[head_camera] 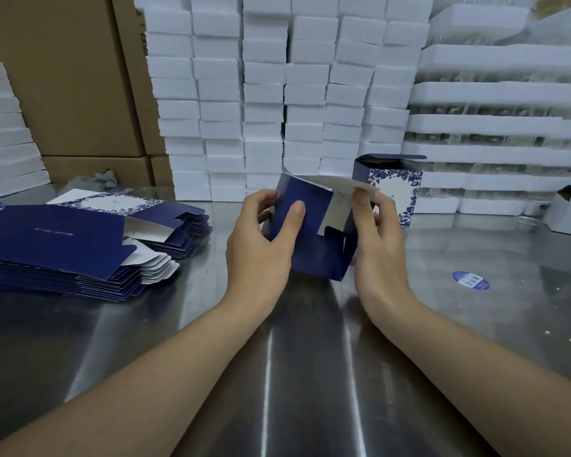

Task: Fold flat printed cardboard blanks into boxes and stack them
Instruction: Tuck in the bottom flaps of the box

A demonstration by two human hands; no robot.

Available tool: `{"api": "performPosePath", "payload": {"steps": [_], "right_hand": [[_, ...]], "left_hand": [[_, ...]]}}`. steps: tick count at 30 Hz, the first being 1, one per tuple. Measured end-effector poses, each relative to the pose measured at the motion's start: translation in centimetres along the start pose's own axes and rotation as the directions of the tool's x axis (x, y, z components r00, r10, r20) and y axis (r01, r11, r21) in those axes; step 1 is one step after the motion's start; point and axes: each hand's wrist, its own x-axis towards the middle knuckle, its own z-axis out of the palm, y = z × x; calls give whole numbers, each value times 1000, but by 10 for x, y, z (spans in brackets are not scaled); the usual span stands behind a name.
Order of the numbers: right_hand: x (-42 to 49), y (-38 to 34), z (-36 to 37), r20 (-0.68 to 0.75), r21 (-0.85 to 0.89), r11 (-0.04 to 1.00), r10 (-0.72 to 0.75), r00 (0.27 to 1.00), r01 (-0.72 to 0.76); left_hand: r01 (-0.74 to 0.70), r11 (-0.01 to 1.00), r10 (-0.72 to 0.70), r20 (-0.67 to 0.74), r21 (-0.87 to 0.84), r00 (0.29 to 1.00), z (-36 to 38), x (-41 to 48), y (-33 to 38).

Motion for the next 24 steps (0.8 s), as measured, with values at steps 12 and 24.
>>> {"api": "performPosePath", "payload": {"steps": [12,24], "right_hand": [[-8,12,1,116,-274,943,-165,980,191],[-7,8,9,230,-122,908,418,879,-400]], "left_hand": [[315,835,-470,-285,-451,836,-10,14,4],[509,495,-688,40,-704,725,-1,6,10]]}}
